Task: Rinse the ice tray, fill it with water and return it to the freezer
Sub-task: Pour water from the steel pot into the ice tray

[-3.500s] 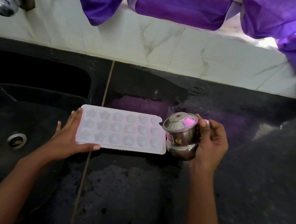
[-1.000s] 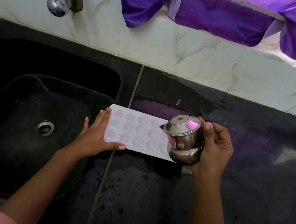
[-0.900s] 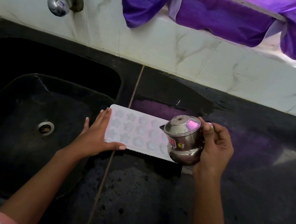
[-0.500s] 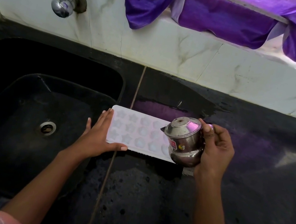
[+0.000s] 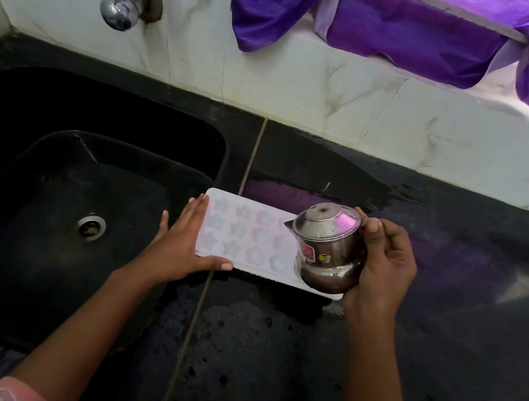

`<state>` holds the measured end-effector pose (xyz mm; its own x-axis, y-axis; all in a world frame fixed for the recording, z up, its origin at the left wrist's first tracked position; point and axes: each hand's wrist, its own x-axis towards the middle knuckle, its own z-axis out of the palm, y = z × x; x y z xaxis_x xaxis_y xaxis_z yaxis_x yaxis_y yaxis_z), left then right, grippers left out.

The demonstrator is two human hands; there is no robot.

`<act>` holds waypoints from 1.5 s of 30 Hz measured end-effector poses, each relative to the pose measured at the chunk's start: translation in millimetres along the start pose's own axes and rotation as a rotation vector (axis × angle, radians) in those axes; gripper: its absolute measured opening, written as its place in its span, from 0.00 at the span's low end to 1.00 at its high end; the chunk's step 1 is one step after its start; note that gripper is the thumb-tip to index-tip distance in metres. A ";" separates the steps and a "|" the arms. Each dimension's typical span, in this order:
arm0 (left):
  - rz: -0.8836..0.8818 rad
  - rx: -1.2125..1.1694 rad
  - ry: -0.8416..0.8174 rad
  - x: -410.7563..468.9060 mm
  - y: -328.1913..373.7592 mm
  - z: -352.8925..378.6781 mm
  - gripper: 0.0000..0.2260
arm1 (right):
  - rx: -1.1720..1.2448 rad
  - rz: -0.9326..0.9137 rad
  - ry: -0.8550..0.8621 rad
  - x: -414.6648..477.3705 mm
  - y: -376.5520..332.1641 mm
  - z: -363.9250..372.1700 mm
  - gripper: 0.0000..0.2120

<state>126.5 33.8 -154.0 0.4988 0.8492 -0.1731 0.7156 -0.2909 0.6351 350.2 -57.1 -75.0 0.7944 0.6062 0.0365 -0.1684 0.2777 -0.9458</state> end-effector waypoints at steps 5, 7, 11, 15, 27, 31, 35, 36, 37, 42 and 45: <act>0.004 0.006 0.000 -0.6 0.0 -0.1 0.57 | -0.021 -0.005 -0.044 -4.0 2.0 7.8 0.04; 0.008 0.003 -0.004 -0.6 0.1 -0.3 0.60 | -0.032 -0.010 -0.054 -4.9 2.5 10.2 0.03; 0.012 0.014 0.006 -0.8 -0.1 -0.2 0.56 | -0.046 -0.032 -0.069 -5.9 1.0 12.5 0.02; 0.015 0.015 0.002 -0.9 0.4 -0.8 0.56 | -0.077 -0.049 -0.080 -6.0 -1.5 12.8 0.03; 0.016 0.009 0.000 -0.8 -0.7 -0.3 0.57 | -0.086 -0.052 -0.085 -5.4 -3.3 14.8 0.07; 0.019 0.005 -0.010 -0.6 -1.2 -0.7 0.60 | -0.059 -0.034 -0.064 -4.9 -1.0 13.9 0.06; 0.015 0.015 0.003 -1.5 0.3 -0.7 0.55 | 0.001 0.011 -0.050 -4.8 0.4 13.8 0.03; 0.015 0.016 0.005 -1.5 0.0 -0.3 0.55 | 0.004 0.015 -0.049 -4.7 1.1 14.3 0.04; 0.015 0.018 0.005 -1.7 0.5 -0.6 0.55 | 0.002 0.018 -0.047 -4.5 1.7 15.1 0.04; 0.017 0.037 -0.004 -1.1 0.3 -1.4 0.60 | 0.003 0.024 -0.082 -4.7 5.0 21.9 0.04; 0.024 0.045 -0.001 -0.6 -1.1 -1.1 0.60 | 0.011 0.026 -0.113 -6.4 4.8 28.3 0.04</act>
<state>124.8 34.1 -153.8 0.5163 0.8415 -0.1593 0.7247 -0.3301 0.6049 327.8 -38.5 -70.6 0.7189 0.6934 0.0492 -0.1946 0.2686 -0.9434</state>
